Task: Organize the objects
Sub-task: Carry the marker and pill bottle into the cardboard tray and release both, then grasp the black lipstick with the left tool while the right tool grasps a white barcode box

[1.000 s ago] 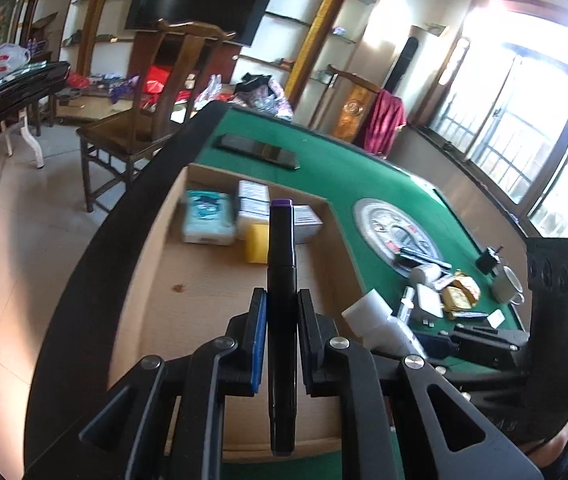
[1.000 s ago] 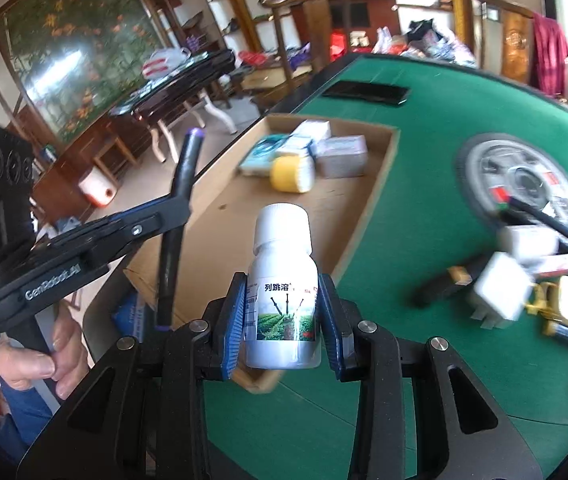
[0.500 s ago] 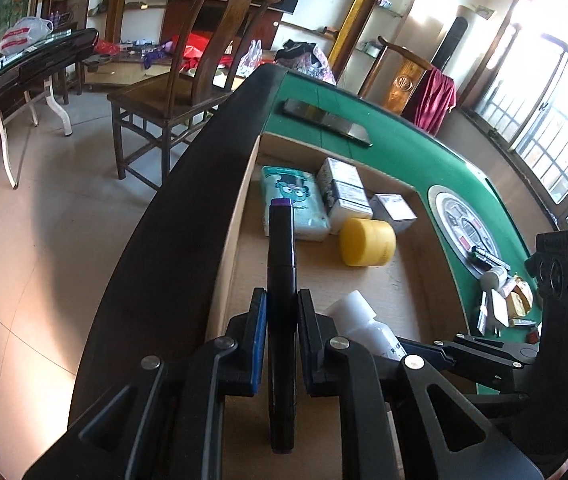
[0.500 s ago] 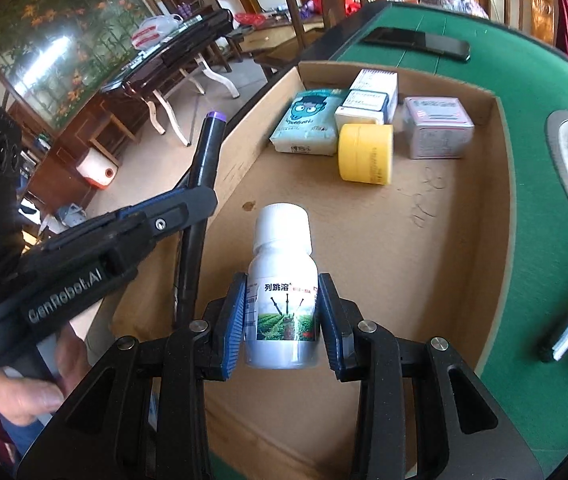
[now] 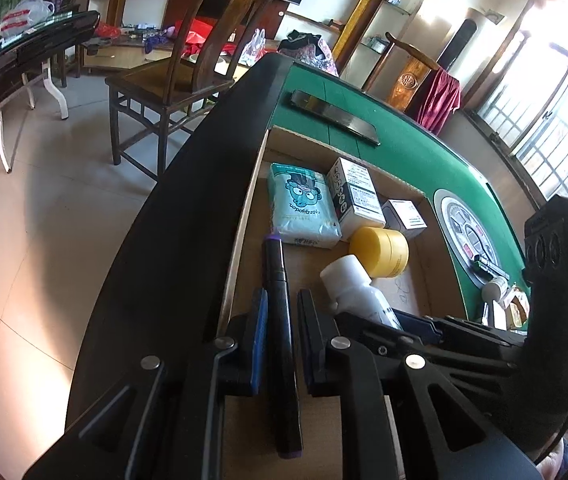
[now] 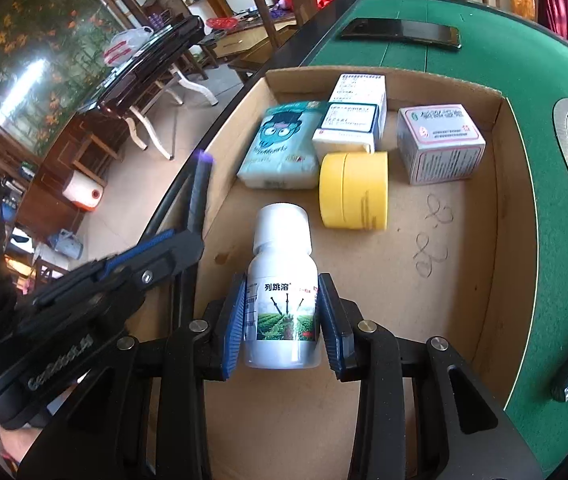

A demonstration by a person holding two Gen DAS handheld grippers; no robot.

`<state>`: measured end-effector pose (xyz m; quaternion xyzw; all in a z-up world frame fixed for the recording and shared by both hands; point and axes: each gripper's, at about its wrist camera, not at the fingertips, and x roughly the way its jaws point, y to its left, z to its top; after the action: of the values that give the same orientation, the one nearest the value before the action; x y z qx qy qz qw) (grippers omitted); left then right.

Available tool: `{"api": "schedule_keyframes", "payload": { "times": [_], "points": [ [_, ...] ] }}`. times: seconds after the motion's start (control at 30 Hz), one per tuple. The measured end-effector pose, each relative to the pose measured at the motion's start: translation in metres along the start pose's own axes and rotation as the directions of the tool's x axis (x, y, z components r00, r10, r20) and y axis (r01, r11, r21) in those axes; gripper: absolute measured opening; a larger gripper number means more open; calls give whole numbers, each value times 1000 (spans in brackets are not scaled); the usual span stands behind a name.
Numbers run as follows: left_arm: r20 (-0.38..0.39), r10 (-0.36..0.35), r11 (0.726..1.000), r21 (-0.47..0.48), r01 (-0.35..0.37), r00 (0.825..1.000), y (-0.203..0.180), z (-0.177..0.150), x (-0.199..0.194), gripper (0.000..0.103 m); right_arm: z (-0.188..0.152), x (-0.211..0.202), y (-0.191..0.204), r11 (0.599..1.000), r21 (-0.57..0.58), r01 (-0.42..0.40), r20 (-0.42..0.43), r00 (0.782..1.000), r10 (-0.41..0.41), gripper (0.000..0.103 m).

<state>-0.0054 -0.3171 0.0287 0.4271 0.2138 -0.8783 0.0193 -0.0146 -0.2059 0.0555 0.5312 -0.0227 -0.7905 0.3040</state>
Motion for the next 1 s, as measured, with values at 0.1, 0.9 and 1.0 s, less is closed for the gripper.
{"api": "schedule_keyframes", "payload": {
  "times": [0.1,0.9,1.0],
  "points": [
    [5,-12,1000,-12,12,1000,1,0,-5,14,5,3,3,1000,3,3,-7,1000,-3,35],
    [11,-122,976,183,118,992,-104,-27,-37,15,-40,-106,-65,962,68,-264,194,949,246,37],
    [-29,-134,960,245,138,990,-139,-36,-25,15,-55,-132,-96,967,82,-241,241,946,215,47]
  ]
}}
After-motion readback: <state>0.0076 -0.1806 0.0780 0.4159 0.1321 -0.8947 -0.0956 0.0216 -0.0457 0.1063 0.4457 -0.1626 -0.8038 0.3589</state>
